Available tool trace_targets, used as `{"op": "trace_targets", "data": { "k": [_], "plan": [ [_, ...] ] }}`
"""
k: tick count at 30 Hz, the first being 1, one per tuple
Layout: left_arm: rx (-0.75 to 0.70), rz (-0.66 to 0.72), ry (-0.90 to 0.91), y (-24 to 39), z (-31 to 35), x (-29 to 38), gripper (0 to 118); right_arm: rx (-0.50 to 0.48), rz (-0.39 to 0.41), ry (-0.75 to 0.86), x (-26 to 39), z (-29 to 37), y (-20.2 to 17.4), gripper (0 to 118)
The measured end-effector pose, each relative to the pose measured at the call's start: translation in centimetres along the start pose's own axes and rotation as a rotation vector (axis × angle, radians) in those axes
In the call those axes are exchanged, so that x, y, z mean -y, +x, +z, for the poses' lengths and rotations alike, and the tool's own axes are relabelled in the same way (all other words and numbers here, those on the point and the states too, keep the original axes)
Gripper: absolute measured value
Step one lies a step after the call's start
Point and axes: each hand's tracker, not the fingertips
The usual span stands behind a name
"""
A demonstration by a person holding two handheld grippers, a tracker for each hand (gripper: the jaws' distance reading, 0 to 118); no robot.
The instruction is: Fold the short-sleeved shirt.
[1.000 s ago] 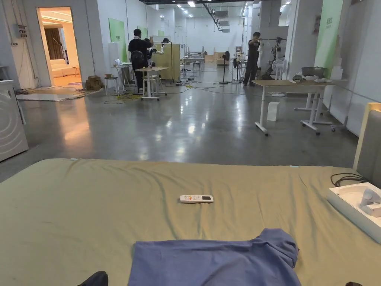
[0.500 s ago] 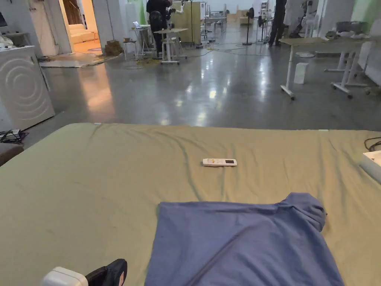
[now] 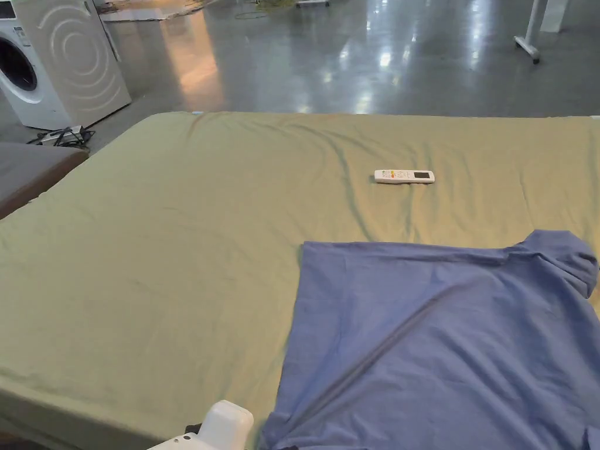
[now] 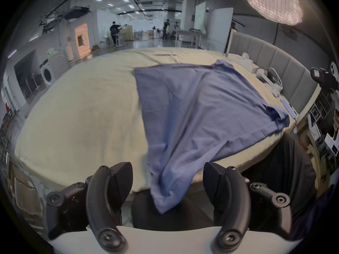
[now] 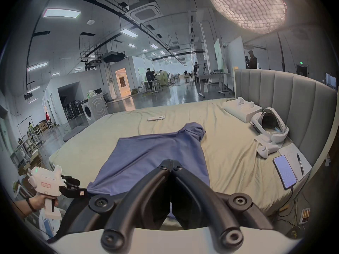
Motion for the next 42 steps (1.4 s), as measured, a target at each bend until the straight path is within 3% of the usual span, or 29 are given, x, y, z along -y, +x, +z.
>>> {"op": "trace_targets", "data": {
  "k": [5,6,8,10,11,12,13,19,20,21,23,24,28,32,33,35,38,42],
  "plan": [
    [-0.001,-0.063,-0.070,0.8,-2.9,-0.4,84,0.016,0.019,-0.036,0.7,-0.3,0.3,0],
    [-0.005,-0.078,-0.100,0.9,-3.3,-0.5,80,0.017,0.018,-0.040,0.8,-0.3,0.4,0],
    [-0.004,-0.073,-0.160,0.7,-4.2,-0.8,60,0.019,0.009,-0.053,1.0,-0.3,0.6,0],
    [0.001,-0.067,-0.167,0.3,-4.8,-0.8,56,0.023,-0.003,-0.060,1.3,-0.3,0.9,0],
    [0.026,-0.046,-0.166,0.1,-4.9,-1.0,40,0.022,-0.013,-0.068,1.4,-0.2,1.0,0],
    [0.023,-0.046,-0.171,0.0,-4.8,-1.3,16,0.023,-0.019,-0.074,1.5,-0.2,1.2,0],
    [0.025,-0.049,-0.173,0.0,-4.6,-1.5,4,0.028,-0.024,-0.077,1.7,-0.1,1.3,0],
    [0.016,-0.093,-0.187,1.0,-4.6,-1.7,4,0.047,-0.067,-0.104,2.7,0.3,2.7,0],
    [0.013,-0.095,-0.193,1.0,-4.8,-1.6,4,0.059,-0.072,-0.131,3.0,0.1,3.1,10],
    [0.011,-0.093,-0.194,1.0,-4.9,-1.6,4,0.066,-0.070,-0.171,3.3,-0.3,3.5,31],
    [0.013,-0.066,-0.219,0.8,-5.6,-1.7,4,0.076,-0.049,-0.265,4.7,-1.8,4.6,92],
    [0.011,-0.058,-0.217,0.6,-5.9,-1.8,4,0.087,-0.047,-0.319,5.5,-2.8,5.1,101],
    [-0.012,-0.115,-0.221,1.4,-6.0,-1.5,4,0.097,-0.027,-0.504,8.3,-6.6,6.6,97],
    [-0.013,-0.111,-0.217,1.3,-6.0,-1.5,4,0.123,0.024,-0.578,9.9,-9.9,7.3,94],
    [-0.011,-0.107,-0.216,1.2,-6.0,-1.5,4,0.124,0.036,-0.594,10.1,-10.5,7.3,87],
    [-0.005,-0.100,-0.216,1.1,-5.9,-1.4,4,0.106,0.041,-0.597,10.2,-11.3,7.3,46],
    [-0.001,-0.097,-0.213,1.0,-5.8,-1.4,4,0.064,0.029,-0.593,10.1,-11.2,6.9,15],
    [0.018,-0.097,-0.177,0.7,-4.7,-1.0,4,0.058,0.036,-0.584,9.7,-10.6,6.5,11]
  ]
}}
